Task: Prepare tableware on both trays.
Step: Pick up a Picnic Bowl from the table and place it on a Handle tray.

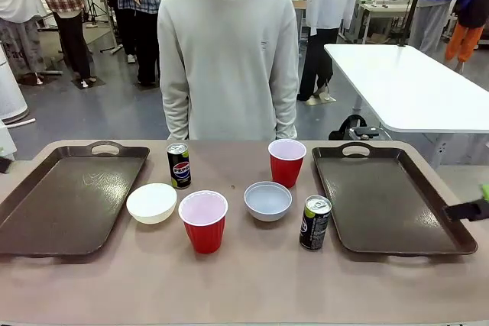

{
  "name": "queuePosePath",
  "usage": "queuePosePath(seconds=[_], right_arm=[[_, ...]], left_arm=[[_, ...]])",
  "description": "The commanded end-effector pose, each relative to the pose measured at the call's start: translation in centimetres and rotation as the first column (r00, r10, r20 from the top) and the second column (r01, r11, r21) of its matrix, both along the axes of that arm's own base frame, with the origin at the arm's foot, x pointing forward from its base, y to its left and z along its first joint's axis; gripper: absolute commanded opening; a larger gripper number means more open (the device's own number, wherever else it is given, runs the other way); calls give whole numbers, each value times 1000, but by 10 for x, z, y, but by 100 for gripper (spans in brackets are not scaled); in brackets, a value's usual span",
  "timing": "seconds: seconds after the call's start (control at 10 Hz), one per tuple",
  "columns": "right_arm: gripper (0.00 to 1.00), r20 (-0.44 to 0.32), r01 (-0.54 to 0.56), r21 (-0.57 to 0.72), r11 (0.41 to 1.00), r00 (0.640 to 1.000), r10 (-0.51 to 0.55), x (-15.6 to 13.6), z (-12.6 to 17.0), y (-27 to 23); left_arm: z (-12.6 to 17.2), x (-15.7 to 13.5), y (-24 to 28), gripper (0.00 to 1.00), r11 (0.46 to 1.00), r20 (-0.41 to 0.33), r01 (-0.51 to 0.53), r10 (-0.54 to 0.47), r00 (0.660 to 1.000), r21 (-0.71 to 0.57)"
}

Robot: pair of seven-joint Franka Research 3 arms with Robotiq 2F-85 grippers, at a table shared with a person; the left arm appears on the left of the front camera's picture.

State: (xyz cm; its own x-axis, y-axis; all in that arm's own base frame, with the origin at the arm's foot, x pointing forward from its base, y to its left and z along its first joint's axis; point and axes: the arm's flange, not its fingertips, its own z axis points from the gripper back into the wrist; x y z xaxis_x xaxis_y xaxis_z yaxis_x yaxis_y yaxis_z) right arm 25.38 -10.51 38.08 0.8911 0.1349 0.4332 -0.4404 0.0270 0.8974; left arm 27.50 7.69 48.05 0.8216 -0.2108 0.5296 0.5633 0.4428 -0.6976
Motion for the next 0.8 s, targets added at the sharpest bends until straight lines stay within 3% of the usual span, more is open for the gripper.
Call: queuePosePath(seconds=[0.0,0.3,0.7], right_arm=[[100,15,92,28,995,996,-93,-14,-15,-19],[100,43,243,-96,965,970,-240,-31,6,-9],[100,56,285,-236,929,958,-280,-22,34,30]], left_arm=[[-25,-29,18,100,987,-77,-158,157,985,-13],[-18,-39,34,100,969,-115,-236,243,963,68],[-4,-32,22,100,949,-124,-233,262,957,211]])
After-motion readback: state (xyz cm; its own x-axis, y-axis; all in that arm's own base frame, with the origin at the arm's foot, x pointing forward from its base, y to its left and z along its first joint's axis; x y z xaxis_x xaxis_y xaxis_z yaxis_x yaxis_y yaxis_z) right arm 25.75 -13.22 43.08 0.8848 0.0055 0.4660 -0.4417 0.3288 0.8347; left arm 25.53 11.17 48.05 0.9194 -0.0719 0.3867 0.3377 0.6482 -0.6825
